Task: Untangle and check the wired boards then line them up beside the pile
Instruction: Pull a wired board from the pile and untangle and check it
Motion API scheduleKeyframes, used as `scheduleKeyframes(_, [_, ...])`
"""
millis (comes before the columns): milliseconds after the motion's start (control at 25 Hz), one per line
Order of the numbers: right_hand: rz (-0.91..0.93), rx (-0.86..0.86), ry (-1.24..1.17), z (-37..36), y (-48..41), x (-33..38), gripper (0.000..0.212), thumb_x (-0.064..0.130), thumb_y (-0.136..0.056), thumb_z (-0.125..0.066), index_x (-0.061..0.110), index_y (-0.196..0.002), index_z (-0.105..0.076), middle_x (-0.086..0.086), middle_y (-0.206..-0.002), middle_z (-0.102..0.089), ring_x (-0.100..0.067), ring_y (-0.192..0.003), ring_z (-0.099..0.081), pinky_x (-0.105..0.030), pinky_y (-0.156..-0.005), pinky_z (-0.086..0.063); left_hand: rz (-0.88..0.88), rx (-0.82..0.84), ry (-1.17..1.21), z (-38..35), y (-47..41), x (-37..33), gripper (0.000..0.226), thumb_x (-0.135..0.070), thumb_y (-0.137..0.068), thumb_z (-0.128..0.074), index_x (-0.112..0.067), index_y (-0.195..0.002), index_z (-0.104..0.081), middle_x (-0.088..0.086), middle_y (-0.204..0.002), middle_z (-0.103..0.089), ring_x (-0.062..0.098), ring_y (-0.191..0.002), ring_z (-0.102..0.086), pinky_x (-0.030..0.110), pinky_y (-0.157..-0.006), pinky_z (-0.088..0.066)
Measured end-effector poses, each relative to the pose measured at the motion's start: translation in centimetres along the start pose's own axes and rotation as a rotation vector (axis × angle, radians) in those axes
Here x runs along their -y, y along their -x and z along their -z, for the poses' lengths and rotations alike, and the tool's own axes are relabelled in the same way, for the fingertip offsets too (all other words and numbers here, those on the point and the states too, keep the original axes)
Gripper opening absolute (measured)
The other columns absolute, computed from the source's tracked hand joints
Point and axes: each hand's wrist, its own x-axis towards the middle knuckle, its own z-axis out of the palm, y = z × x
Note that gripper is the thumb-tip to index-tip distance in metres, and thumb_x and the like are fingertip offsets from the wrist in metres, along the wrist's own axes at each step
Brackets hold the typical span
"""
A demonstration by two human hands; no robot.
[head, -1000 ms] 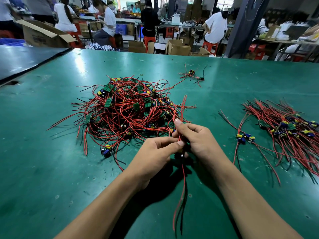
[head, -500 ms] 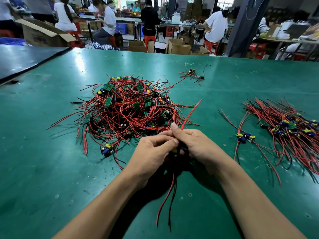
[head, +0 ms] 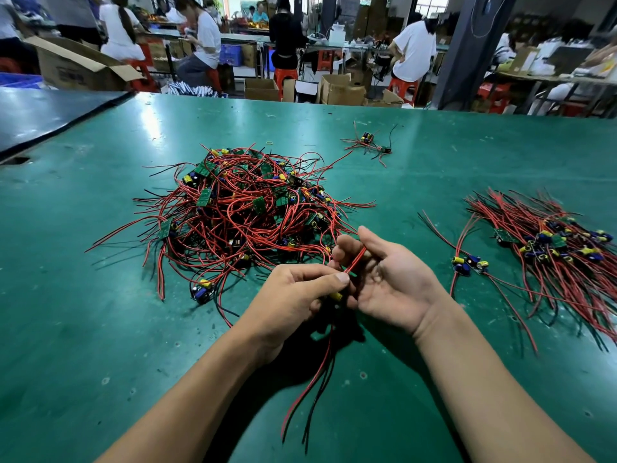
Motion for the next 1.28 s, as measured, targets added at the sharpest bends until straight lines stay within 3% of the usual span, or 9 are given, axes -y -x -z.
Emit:
scheduleKeyframes(200, [0.117, 0.001, 0.286, -0.6, -0.5, -1.4, 0.049, 0.049, -0.099, -0.047, 0.015, -0.093, -0.081, -0.008, -0.097, -0.075, -0.013, -0.069, -0.066, -0.032, -0.078, -0.048, -0.019, -0.092, 0.035, -0.3, 0.1, -0.1, 0.016, -0.006, -0.093, -0.059, -0.004, -0.083, -0.071, 0.006, -0.060, -0.068, 0.001, -0.036, -0.050, 0.009, -0.036, -0.035])
scheduleKeyframes(240, [0.126, 0.023, 0.326, -0.8, -0.3, -1.7, 0.044, 0.046, -0.098, -0.050, 0.014, -0.100, -0.079, -0.009, -0.094, -0.075, -0.013, -0.067, -0.067, -0.028, -0.070, -0.053, -0.027, -0.118, 0.037, -0.3, 0.0, -0.2, 0.019, -0.006, -0.094, -0.058, -0.005, -0.080, -0.071, 0.008, -0.060, -0.069, 0.002, -0.035, -0.051, 0.008, -0.036, -0.036])
scheduleKeyframes(320, [0.129, 0.074, 0.362, -1.2, 0.2, -2.1, 0.037, 0.042, -0.098, -0.056, 0.012, -0.107, -0.076, -0.006, -0.069, -0.072, -0.012, -0.050, -0.065, -0.021, -0.045, -0.049, -0.038, -0.159, 0.039, -0.2, -0.1, -0.3, 0.022, -0.004, -0.093, -0.058, -0.005, -0.074, -0.069, 0.013, -0.061, -0.069, 0.004, -0.034, -0.051, 0.008, -0.036, -0.036])
scheduleKeyframes(400, [0.154, 0.075, 0.386, -1.3, 0.3, -2.2, 0.035, 0.040, -0.098, -0.059, 0.011, -0.106, -0.076, -0.003, -0.057, -0.066, -0.010, -0.042, -0.060, -0.017, -0.040, -0.045, -0.027, -0.149, 0.051, -0.1, 0.0, -0.3, 0.022, -0.002, -0.093, -0.056, -0.003, -0.075, -0.069, 0.014, -0.061, -0.069, 0.005, -0.033, -0.052, 0.009, -0.036, -0.037])
scheduleKeyframes(600, [0.273, -0.137, 0.460, -0.7, -0.5, -1.6, 0.043, 0.046, -0.098, -0.057, 0.012, -0.087, -0.080, -0.010, -0.074, -0.068, -0.020, -0.057, -0.058, -0.022, -0.048, -0.046, 0.023, -0.019, 0.039, 0.3, 0.1, -0.3, 0.016, -0.005, -0.093, -0.060, 0.004, -0.087, -0.071, 0.015, -0.063, -0.069, 0.006, -0.037, -0.055, 0.009, -0.037, -0.038])
scheduleKeyframes(760, [0.398, -0.279, 0.385, 0.2, -0.5, -0.6, 0.044, 0.041, -0.101, -0.053, 0.014, -0.077, -0.078, -0.003, -0.083, -0.076, -0.009, -0.066, -0.067, -0.023, -0.052, -0.052, 0.042, 0.058, -0.033, 0.3, 0.4, -0.3, 0.015, -0.008, -0.092, -0.062, 0.000, -0.083, -0.071, 0.013, -0.063, -0.069, 0.007, -0.039, -0.056, 0.010, -0.038, -0.039])
scheduleKeyframes(960, [0.476, -0.371, 0.316, 0.3, -0.9, -0.6, 0.037, 0.040, -0.100, -0.055, 0.015, -0.083, -0.076, 0.003, -0.086, -0.077, -0.007, -0.061, -0.066, -0.024, -0.060, -0.049, 0.037, 0.057, -0.058, 0.2, 0.3, -0.5, 0.015, -0.007, -0.092, -0.061, 0.004, -0.086, -0.069, 0.011, -0.062, -0.069, 0.005, -0.039, -0.055, 0.010, -0.039, -0.039])
scheduleKeyframes(1160, [0.449, -0.241, 0.111, 0.2, -1.0, -0.5, 0.045, 0.037, -0.105, -0.045, 0.007, -0.088, -0.073, -0.006, -0.085, -0.075, -0.013, -0.059, -0.065, -0.028, -0.058, -0.057, 0.045, 0.060, -0.077, 0.5, 0.4, -0.3, 0.014, -0.009, -0.091, -0.063, 0.001, -0.084, -0.071, 0.014, -0.067, -0.070, 0.013, -0.047, -0.061, 0.015, -0.046, -0.045])
scheduleKeyframes(1280, [0.371, -0.144, 0.254, 0.1, -0.7, -0.8, 0.043, 0.044, -0.098, -0.054, 0.010, -0.086, -0.078, -0.008, -0.086, -0.074, -0.014, -0.062, -0.065, -0.026, -0.055, -0.055, 0.032, 0.007, -0.037, 0.6, 0.4, -0.1, 0.017, -0.006, -0.092, -0.061, -0.002, -0.080, -0.071, 0.015, -0.065, -0.069, 0.016, -0.047, -0.062, 0.017, -0.045, -0.047])
